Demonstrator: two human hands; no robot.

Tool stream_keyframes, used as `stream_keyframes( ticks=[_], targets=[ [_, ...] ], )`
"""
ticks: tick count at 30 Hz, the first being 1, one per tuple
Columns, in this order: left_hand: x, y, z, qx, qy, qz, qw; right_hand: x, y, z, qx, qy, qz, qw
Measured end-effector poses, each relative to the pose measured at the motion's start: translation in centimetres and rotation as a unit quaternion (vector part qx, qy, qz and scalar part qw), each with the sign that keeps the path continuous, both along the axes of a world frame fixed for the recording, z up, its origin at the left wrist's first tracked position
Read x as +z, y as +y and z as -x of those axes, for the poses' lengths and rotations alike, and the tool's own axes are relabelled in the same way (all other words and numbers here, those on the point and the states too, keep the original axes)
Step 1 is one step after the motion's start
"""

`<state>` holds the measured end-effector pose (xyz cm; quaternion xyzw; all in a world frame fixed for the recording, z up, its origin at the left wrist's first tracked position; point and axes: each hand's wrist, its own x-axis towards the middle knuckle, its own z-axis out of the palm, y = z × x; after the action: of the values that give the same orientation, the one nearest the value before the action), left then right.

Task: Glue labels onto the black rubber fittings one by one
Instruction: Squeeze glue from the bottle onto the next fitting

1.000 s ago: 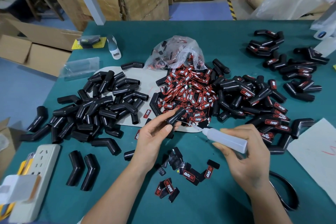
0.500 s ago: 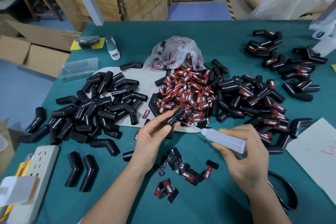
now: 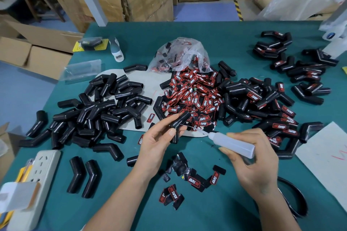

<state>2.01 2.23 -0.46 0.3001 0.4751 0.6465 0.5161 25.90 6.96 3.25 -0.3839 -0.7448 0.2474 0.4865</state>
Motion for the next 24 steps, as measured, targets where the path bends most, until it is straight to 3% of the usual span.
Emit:
stream_keyframes(
  ticks=[24],
  targets=[
    [0.21, -0.07, -0.08, 0.000, -0.025, -0.008, 1.000, -0.38, 0.19, -0.17, -0.008, 0.009, -0.009, 1.000]
  ],
)
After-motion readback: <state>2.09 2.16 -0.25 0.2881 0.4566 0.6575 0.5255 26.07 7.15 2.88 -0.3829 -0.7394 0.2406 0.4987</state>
